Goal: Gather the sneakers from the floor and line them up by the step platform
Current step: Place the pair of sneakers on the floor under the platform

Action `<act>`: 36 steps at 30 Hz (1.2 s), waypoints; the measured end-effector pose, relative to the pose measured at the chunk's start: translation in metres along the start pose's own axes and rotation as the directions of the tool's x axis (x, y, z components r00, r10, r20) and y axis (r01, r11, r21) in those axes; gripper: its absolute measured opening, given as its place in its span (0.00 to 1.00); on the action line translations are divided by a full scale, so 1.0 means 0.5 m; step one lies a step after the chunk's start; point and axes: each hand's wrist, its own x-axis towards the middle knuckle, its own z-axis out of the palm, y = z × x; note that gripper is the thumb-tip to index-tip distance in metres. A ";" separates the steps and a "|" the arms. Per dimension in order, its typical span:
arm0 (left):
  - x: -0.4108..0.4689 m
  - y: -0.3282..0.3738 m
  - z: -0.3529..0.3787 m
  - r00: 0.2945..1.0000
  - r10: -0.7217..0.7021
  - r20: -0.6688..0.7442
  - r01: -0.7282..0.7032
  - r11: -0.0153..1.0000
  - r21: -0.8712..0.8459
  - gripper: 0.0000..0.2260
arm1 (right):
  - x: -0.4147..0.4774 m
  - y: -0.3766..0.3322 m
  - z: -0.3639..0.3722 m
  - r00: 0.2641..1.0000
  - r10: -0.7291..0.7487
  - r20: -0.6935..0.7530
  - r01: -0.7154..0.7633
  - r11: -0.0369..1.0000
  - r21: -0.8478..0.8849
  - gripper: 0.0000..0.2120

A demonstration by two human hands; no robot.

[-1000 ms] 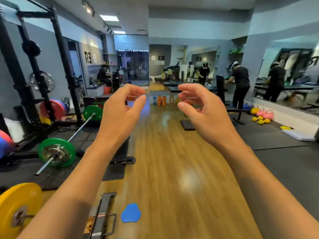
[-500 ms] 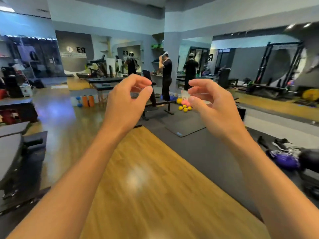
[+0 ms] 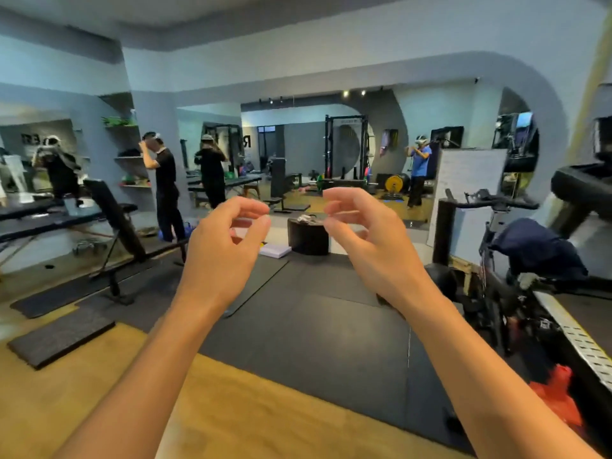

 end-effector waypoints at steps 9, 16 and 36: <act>0.295 -0.206 0.216 0.998 0.034 0.051 -0.032 0.999 -0.029 0.04 | 0.282 0.271 0.033 0.997 0.045 -0.055 -0.051 0.993 -0.108 0.15; 0.492 -0.438 0.371 0.993 0.048 0.105 -0.038 0.995 -0.092 0.04 | 0.474 0.497 0.079 0.996 0.053 -0.079 -0.069 0.974 -0.216 0.14; 1.029 -0.940 1.054 0.917 0.074 0.391 0.041 0.960 -0.276 0.05 | 0.980 1.222 0.063 0.920 0.296 -0.255 -0.371 0.867 -0.333 0.16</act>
